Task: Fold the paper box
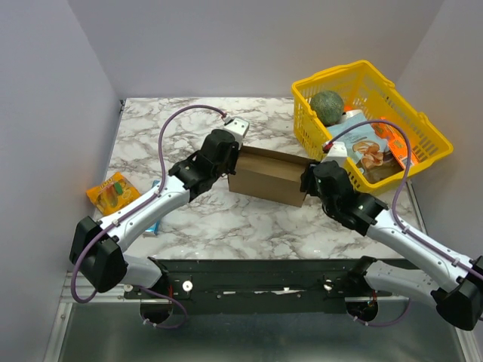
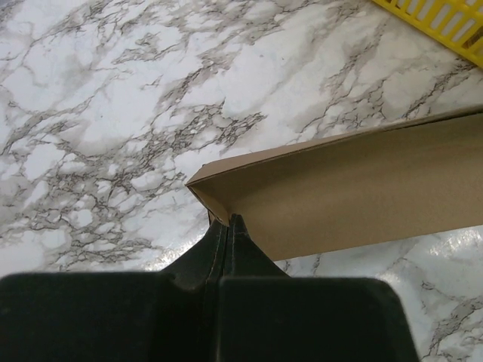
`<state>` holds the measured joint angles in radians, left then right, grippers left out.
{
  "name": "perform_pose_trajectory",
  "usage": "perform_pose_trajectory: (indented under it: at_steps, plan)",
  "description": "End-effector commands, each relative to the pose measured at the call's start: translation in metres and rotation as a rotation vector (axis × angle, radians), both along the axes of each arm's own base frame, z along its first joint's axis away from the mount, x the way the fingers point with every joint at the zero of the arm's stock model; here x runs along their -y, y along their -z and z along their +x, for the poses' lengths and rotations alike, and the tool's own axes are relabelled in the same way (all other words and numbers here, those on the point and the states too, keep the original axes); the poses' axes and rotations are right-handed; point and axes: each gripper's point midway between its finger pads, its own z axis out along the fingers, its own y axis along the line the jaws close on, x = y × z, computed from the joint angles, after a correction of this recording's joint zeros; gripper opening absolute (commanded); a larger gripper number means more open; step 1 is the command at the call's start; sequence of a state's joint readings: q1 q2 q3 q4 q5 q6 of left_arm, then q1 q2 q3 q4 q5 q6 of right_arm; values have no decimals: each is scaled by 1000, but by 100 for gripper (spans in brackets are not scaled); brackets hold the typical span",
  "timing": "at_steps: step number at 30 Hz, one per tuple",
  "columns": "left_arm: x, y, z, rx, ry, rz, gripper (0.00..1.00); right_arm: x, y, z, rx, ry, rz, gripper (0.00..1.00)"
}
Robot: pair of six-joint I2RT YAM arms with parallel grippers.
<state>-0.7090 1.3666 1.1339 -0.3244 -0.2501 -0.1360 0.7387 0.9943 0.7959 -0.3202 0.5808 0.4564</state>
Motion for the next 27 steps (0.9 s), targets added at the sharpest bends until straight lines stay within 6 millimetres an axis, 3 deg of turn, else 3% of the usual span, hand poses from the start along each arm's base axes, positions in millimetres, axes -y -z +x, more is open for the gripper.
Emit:
perform_pose_trajectory:
  at_steps: [1, 2, 5, 12, 17, 23, 27]
  plan:
    - [-12, 94, -70, -335, 156, 207, 0, -5, 28, -49, -241, -136, -49, 74]
    - [-12, 95, -71, -336, 162, 209, 0, -11, 7, -48, -223, -155, -9, 77]
    - [-13, 96, -71, -333, 172, 229, 0, -11, -17, -56, -227, -210, -20, 83]
    - [-15, 95, -70, -321, 165, 245, 0, 4, -47, -59, -161, -207, -58, 87]
    - [-16, 95, -70, -321, 162, 247, 0, 14, -58, -55, -101, -194, -86, 86]
    - [-15, 95, -71, -323, 170, 244, 0, 1, -54, -40, -16, -336, -235, 80]
    - [-13, 92, -71, -314, 177, 233, 0, -5, -65, -25, 78, -360, -296, 79]
